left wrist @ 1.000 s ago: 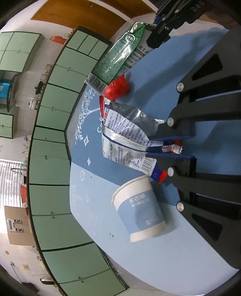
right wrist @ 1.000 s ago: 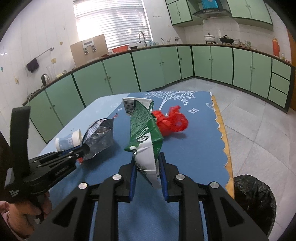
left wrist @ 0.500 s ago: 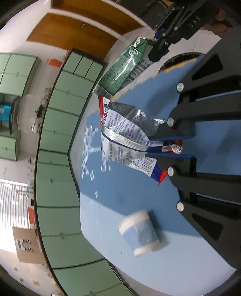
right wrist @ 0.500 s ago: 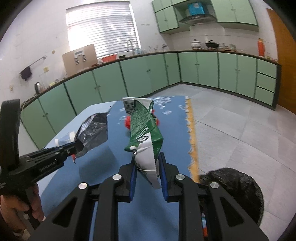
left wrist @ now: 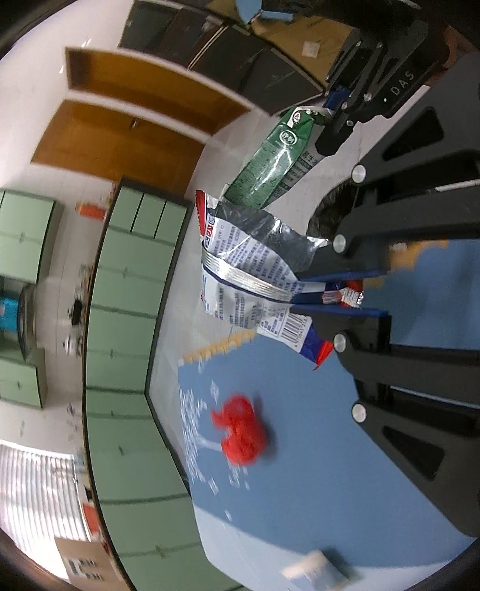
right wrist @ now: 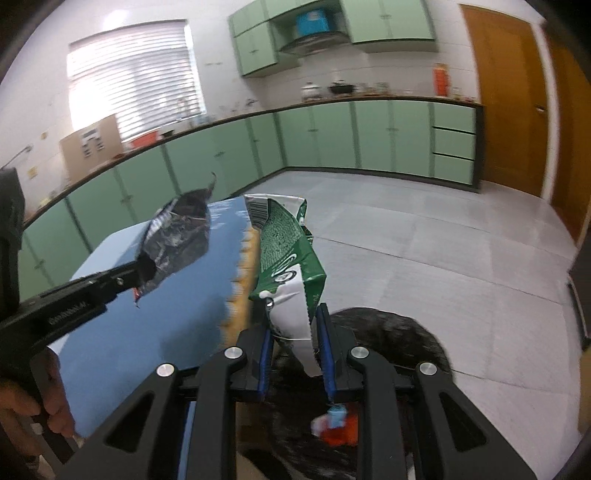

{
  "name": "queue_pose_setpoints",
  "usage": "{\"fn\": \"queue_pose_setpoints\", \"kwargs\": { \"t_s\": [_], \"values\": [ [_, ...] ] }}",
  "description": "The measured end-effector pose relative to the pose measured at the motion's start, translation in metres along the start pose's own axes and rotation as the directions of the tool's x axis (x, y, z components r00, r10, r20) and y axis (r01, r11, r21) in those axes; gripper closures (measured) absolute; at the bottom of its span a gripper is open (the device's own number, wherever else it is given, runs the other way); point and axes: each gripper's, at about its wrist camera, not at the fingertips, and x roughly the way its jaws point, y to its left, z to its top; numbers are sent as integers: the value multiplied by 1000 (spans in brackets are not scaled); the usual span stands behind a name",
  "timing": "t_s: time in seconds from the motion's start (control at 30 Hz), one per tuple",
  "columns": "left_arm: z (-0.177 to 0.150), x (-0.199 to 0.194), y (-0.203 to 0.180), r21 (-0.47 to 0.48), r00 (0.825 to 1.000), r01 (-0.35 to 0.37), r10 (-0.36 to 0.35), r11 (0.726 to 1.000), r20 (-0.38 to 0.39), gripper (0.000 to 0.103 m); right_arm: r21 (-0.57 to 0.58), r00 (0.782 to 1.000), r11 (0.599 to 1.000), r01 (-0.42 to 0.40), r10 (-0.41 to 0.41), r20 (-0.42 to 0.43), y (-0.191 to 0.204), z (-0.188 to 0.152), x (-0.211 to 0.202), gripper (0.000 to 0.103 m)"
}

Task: Collect trash
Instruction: 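Carry both wrappers over the black bin and release them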

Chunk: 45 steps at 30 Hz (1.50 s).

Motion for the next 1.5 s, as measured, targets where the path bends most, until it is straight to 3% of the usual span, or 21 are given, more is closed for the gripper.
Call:
{"fn": "queue_pose_setpoints", "kwargs": {
  "t_s": [0.2,0.47,0.6,0.73,0.93,1.07,1.3,1.4,1.5],
  "values": [
    [-6,26,-41,56,998,60,-58,997,-37,92,62,995,993,95,-95,-10,-45,-11,-10,81],
    [-13,65,-64,89,987,104,-92,991,-129,90,112,987,982,150,-144,-66,-78,-29,-4,81],
    [-16,84,-68,96,978,116,-97,989,-183,77,136,984,979,154,-140,-109,-89,-36,10,80],
    [-18,91,-71,94,975,132,-112,987,-194,55,143,975,973,178,-155,-159,-96,-47,24,76],
    [-18,86,-62,77,974,139,-122,987,-190,48,142,970,970,196,-170,-176,-97,-49,26,63],
    [-10,70,-45,46,984,107,-99,993,-150,44,134,972,972,195,-174,-157,-90,-42,20,55],
    [6,19,4,9,1000,-21,21,1000,-15,34,95,985,982,165,-160,-61,-63,-19,10,26],
    [8,-4,32,-14,994,-104,105,994,33,30,73,990,988,139,-138,-11,-42,-6,7,15],
    [7,-27,64,-38,976,-206,208,978,62,26,39,996,995,87,-88,28,-12,9,11,8]
  ]
}}
